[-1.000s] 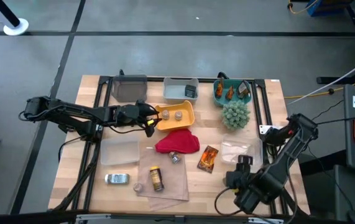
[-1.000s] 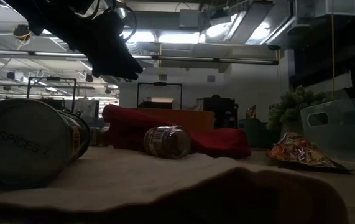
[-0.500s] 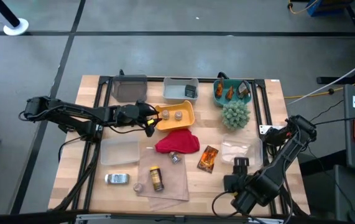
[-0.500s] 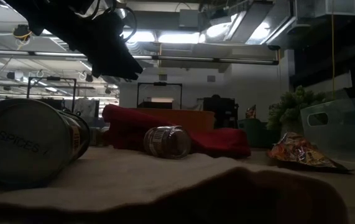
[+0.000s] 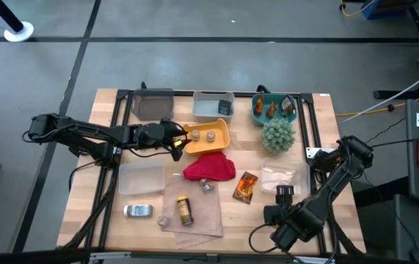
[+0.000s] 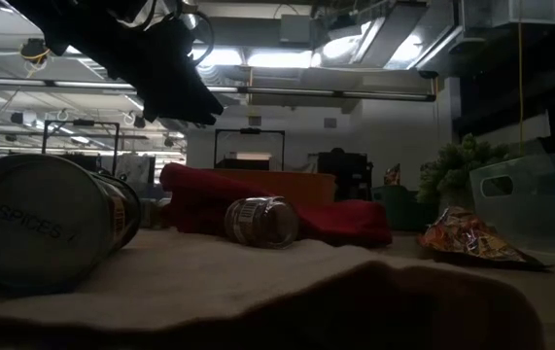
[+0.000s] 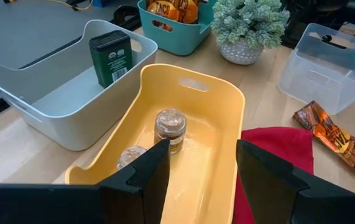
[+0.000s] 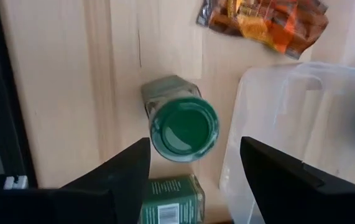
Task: Sort spices by type
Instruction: Put the green seasoning bottle into the right transparent bin
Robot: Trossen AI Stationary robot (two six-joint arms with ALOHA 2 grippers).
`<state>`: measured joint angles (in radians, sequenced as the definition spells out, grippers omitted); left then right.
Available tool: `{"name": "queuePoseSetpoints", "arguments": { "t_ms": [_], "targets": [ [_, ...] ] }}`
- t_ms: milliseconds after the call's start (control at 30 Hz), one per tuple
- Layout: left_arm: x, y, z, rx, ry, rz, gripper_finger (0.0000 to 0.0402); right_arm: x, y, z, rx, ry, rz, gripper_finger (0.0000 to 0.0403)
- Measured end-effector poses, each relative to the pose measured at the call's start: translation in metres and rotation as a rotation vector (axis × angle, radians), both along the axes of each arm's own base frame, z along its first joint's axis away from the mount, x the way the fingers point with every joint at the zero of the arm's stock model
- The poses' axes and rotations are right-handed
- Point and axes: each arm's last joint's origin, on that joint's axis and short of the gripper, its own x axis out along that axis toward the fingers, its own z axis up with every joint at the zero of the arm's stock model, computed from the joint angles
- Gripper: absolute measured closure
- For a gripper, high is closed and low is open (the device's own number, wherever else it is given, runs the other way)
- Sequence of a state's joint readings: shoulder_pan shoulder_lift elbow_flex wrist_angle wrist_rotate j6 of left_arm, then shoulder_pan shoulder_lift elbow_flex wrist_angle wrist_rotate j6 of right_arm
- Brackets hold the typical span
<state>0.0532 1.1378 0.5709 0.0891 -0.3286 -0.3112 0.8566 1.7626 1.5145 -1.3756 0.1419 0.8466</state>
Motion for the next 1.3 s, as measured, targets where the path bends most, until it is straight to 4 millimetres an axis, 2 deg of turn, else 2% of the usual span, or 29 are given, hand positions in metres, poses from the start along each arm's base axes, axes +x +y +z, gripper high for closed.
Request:
{"name": "queuePoseSetpoints", "arguments": {
  "t_ms": [400,700,867,1000,1100,1300],
  "targets": [
    [0.0,0.0,0.0,-0.007,-0.003,0.003,0.0229,0.003,-0.006,-0.025,-0.008,0.019,0.04,0.0155],
    [0.0,0.0,0.0,-0.007,-0.003,0.003,0.0229,0.011,-0.009,-0.039,0.053,0.01,0.079,0.0155],
    [0.0,0.0,0.0,-0.007,-0.003,0.003,0.0229,0.012,-0.01,-0.039,0.063,0.025,0.074,0.0159],
    [0.0,0.0,0.0,-0.007,-0.003,0.003,0.0229,0.012,-0.01,-0.039,0.062,0.027,0.074,0.0189],
    [0.0,0.0,0.0,-0.007,-0.003,0.003,0.0229,0.012,-0.012,-0.038,0.062,0.027,0.065,0.0192],
    [0.0,0.0,0.0,-0.007,-0.003,0.003,0.0229,0.015,-0.028,-0.027,0.066,0.032,0.013,0.0192]
  ]
}}
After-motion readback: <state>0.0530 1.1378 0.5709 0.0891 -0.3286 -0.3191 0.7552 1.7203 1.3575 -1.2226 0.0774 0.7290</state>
